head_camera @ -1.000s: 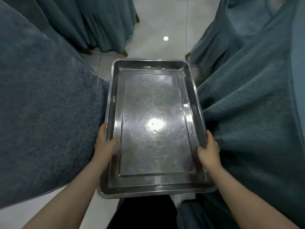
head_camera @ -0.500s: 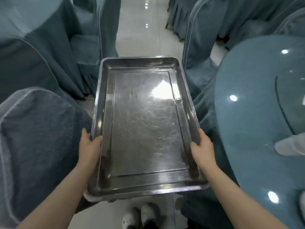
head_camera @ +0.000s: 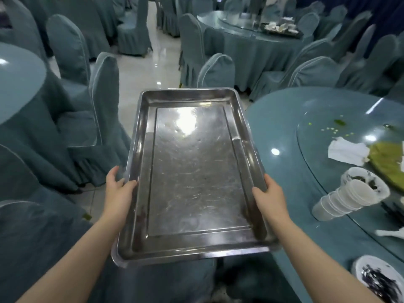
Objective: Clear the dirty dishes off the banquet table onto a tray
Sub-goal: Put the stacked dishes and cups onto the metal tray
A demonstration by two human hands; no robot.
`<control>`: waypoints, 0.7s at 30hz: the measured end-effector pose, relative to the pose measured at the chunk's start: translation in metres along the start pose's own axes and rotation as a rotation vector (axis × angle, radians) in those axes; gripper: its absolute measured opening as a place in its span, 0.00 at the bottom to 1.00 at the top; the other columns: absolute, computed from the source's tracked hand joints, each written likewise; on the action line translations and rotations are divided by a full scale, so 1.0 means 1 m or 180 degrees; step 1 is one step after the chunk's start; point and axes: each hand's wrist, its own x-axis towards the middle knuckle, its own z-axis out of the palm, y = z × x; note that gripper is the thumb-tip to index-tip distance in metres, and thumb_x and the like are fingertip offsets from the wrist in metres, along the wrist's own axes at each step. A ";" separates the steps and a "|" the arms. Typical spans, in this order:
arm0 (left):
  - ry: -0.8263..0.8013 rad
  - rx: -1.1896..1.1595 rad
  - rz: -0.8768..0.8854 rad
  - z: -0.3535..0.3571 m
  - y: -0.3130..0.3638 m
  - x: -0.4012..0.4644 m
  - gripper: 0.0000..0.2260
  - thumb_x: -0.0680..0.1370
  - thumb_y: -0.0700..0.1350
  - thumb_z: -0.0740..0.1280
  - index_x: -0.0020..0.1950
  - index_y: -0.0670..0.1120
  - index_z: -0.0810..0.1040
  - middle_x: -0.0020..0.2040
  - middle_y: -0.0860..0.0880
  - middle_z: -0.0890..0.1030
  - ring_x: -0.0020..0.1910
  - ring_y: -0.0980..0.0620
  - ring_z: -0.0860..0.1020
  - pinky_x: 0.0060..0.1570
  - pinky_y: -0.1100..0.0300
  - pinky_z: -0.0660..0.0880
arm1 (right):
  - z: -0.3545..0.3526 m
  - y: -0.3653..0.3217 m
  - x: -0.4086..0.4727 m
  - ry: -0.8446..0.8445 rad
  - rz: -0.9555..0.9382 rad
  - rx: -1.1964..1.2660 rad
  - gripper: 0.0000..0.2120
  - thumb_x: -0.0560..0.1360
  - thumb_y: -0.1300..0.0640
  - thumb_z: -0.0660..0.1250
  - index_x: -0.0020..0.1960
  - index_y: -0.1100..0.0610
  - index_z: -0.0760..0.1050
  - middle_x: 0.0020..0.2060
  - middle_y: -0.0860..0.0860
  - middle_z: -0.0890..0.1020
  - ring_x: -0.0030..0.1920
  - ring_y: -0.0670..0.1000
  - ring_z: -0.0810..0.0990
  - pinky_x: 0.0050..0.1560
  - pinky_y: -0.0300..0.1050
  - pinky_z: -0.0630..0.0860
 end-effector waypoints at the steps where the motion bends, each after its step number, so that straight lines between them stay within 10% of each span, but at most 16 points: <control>1: -0.0019 0.0005 0.0012 0.015 0.003 0.005 0.28 0.76 0.40 0.65 0.73 0.54 0.60 0.63 0.42 0.75 0.53 0.53 0.76 0.53 0.63 0.67 | -0.006 0.003 0.009 0.0077 0.0030 0.0021 0.25 0.73 0.60 0.63 0.70 0.60 0.67 0.65 0.55 0.75 0.66 0.58 0.72 0.68 0.55 0.68; 6: -0.0015 0.0169 -0.0047 0.096 0.010 0.037 0.26 0.76 0.37 0.64 0.72 0.51 0.62 0.37 0.48 0.73 0.31 0.56 0.70 0.45 0.49 0.75 | -0.033 0.028 0.071 0.0147 0.0197 0.0049 0.17 0.71 0.61 0.63 0.59 0.57 0.74 0.52 0.58 0.80 0.54 0.62 0.77 0.57 0.57 0.74; 10: 0.0023 0.0304 -0.0044 0.170 0.015 0.064 0.28 0.75 0.30 0.59 0.73 0.45 0.61 0.35 0.51 0.71 0.30 0.54 0.69 0.30 0.64 0.69 | -0.052 0.056 0.128 0.0136 0.0361 0.0107 0.21 0.72 0.60 0.63 0.65 0.56 0.73 0.56 0.59 0.79 0.58 0.61 0.77 0.60 0.58 0.73; 21: -0.0156 0.0376 -0.0432 0.275 0.009 0.118 0.27 0.76 0.33 0.60 0.73 0.49 0.61 0.34 0.44 0.72 0.30 0.52 0.71 0.32 0.58 0.68 | -0.076 0.098 0.221 0.0117 0.0907 0.0391 0.24 0.74 0.59 0.63 0.70 0.59 0.68 0.65 0.59 0.75 0.65 0.60 0.73 0.65 0.59 0.70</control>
